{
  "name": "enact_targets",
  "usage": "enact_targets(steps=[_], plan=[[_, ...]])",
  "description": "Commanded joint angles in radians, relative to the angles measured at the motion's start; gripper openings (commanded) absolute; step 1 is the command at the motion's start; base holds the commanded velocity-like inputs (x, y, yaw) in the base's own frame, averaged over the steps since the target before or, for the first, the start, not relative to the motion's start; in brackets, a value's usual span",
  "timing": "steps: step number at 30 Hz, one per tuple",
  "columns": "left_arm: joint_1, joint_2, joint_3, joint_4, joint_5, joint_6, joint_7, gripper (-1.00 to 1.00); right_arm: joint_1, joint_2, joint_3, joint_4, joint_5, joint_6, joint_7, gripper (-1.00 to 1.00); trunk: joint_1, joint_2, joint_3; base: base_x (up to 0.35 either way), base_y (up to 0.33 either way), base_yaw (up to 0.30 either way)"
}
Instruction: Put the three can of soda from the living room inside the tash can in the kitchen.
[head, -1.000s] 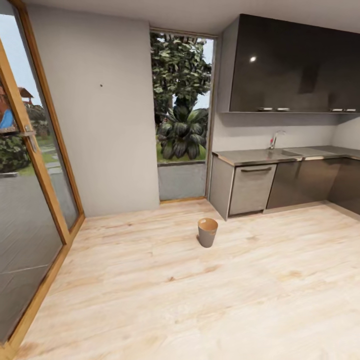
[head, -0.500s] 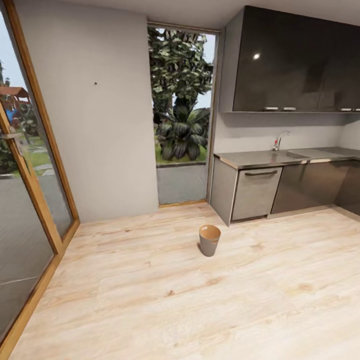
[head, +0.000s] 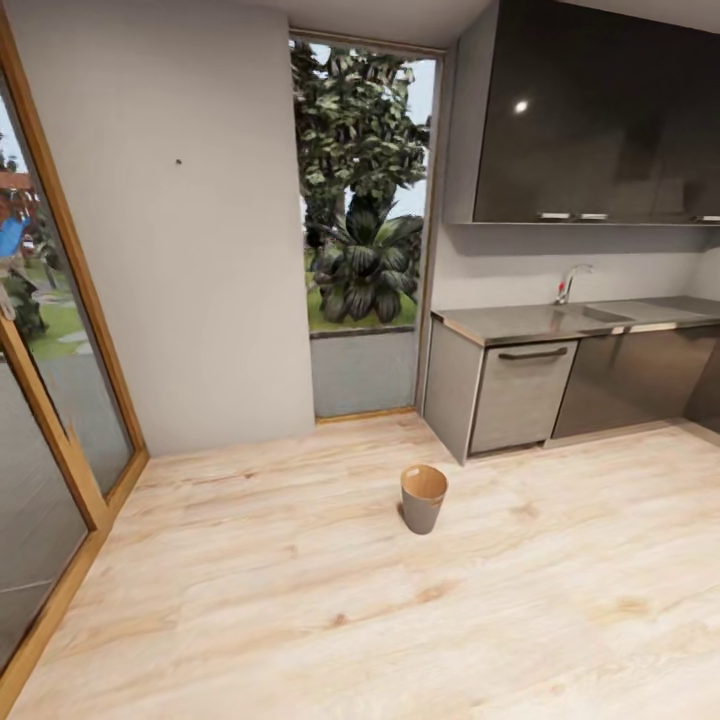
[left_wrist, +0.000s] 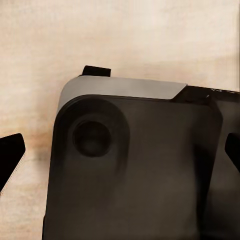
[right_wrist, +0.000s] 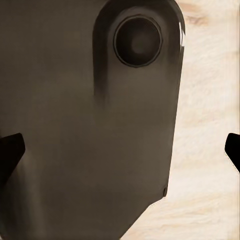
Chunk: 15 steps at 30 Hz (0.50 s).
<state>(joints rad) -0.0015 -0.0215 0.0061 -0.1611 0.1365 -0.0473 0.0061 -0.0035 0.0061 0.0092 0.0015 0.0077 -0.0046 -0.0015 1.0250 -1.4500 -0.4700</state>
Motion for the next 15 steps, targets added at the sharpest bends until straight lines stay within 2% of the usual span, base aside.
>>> enact_targets(steps=[1, 15], plan=[[0.000, 0.000, 0.000, 0.000, 0.000, 0.000, 0.000, 1.00, 0.000, 0.000, 0.000, 0.000, 0.000, 0.000, 0.000, 1.00, 0.000, 0.000, 0.000, 0.338, 0.000, 0.000], [0.000, 0.000, 0.000, 0.000, 0.000, 0.000, 0.000, 1.00, -0.001, 0.000, 0.000, 0.000, 0.000, 0.000, 0.000, 1.00, 0.000, 0.000, 0.000, 0.338, 0.000, 0.000]])
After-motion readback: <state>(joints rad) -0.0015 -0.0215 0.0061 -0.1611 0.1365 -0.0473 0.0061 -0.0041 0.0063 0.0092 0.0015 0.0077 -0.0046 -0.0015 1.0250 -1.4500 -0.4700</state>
